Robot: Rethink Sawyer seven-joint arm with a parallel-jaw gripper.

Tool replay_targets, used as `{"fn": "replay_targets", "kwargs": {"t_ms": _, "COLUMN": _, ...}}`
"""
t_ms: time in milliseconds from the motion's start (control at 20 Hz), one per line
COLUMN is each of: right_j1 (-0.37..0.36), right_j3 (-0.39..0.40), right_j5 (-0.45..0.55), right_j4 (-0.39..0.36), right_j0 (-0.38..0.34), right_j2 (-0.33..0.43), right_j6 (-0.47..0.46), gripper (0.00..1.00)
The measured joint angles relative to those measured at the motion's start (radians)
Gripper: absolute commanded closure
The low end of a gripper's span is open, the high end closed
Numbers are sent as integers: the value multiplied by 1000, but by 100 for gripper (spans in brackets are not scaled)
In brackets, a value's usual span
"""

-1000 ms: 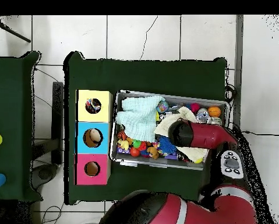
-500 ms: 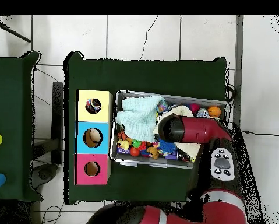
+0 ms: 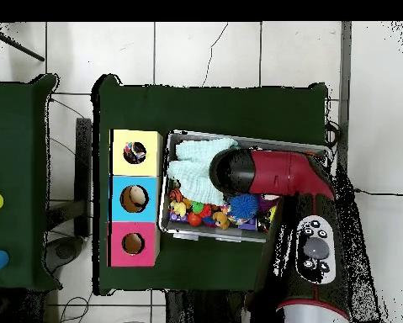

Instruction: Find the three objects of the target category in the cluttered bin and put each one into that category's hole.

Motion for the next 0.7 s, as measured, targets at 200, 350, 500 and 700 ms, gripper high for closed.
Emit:
{"fn": "replay_targets", "kwargs": {"t_ms": 200, "right_j1": -33, "right_j3": -2, "right_j5": 57, "right_j4": 26, "right_j0": 7, "right_j2": 20, "right_j6": 0, "gripper": 100}}
{"fn": "replay_targets", "kwargs": {"t_ms": 350, "right_j1": -47, "right_j3": -2, "right_j5": 80, "right_j4": 44, "right_j0": 16, "right_j2": 29, "right_j6": 0, "gripper": 100}}
{"fn": "replay_targets", "kwargs": {"t_ms": 500, "right_j1": -60, "right_j3": -2, "right_j5": 87, "right_j4": 61, "right_j0": 32, "right_j2": 39, "right_j6": 0, "gripper": 100}}
{"fn": "replay_targets", "kwargs": {"t_ms": 700, "right_j1": -68, "right_j3": -2, "right_j5": 87, "right_j4": 89, "right_j0": 66, "right_j2": 48, "right_j6": 0, "gripper": 100}}
